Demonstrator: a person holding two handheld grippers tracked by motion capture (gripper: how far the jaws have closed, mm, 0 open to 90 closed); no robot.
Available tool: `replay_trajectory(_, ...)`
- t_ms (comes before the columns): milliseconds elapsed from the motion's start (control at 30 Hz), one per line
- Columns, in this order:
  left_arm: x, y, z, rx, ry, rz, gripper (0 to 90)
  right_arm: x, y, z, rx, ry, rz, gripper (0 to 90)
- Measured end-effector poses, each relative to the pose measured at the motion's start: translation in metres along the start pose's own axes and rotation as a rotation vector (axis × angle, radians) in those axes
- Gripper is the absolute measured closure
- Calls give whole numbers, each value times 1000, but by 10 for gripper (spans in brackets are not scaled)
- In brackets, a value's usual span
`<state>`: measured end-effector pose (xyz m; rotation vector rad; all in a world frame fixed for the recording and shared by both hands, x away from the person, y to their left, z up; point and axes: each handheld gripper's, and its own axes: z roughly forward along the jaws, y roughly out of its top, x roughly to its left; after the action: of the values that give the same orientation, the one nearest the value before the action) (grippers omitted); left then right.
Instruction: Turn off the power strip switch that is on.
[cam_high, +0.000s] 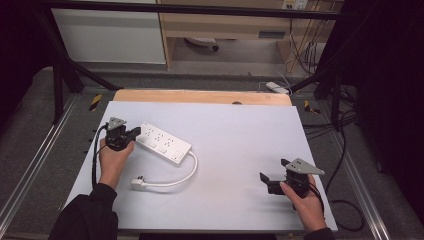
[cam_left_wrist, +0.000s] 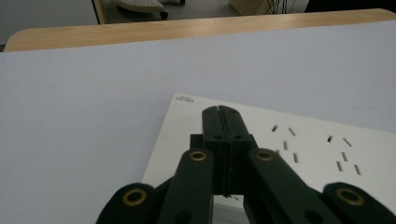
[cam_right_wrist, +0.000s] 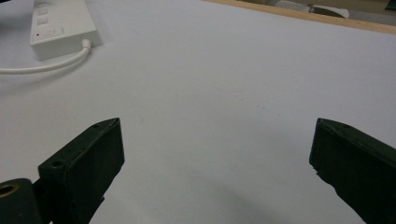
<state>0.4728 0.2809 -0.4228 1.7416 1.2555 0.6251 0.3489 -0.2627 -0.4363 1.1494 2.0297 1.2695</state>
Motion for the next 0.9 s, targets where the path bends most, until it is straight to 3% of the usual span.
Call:
replay_trajectory(167,0,2,-3,-25,2,4,881,0,0,0,0,0,0,36)
replay_trajectory(233,-1,3,-3,-36,0,2,836,0,0,0,0,0,0,35)
replay_trajectory(300,-1,3,-4,-53,2,-10,732,0,0,0,0,0,-3,36)
replay_trajectory(400,-1,5,-5,-76,2,-14,687,0,0,0,0,1,-3,36)
replay_trajectory(433,-1,5,-5,-85,3,-19,655,0,0,0,0,0,-3,36)
replay_trajectory(467,-1,6,-6,-87,9,-25,544,0,0,0,-2,-1,0,36)
replay_trajectory(500,-1,7,-6,-91,14,-32,498,0,0,0,-3,0,2,36)
replay_trajectory(567,-1,8,-7,-95,19,-38,470,0,0,0,-1,-1,5,36)
replay_trajectory(700,-2,11,-9,-103,26,-46,320,0,0,0,0,0,1,36)
replay_trajectory(733,-3,12,-10,-101,31,-46,241,1,0,0,-1,-1,-1,35)
replay_trajectory(767,-3,12,-11,-102,32,-51,241,1,0,0,-1,-1,-1,35)
replay_trajectory(900,-3,13,-14,-93,14,-75,89,0,0,1,1,-1,-1,36)
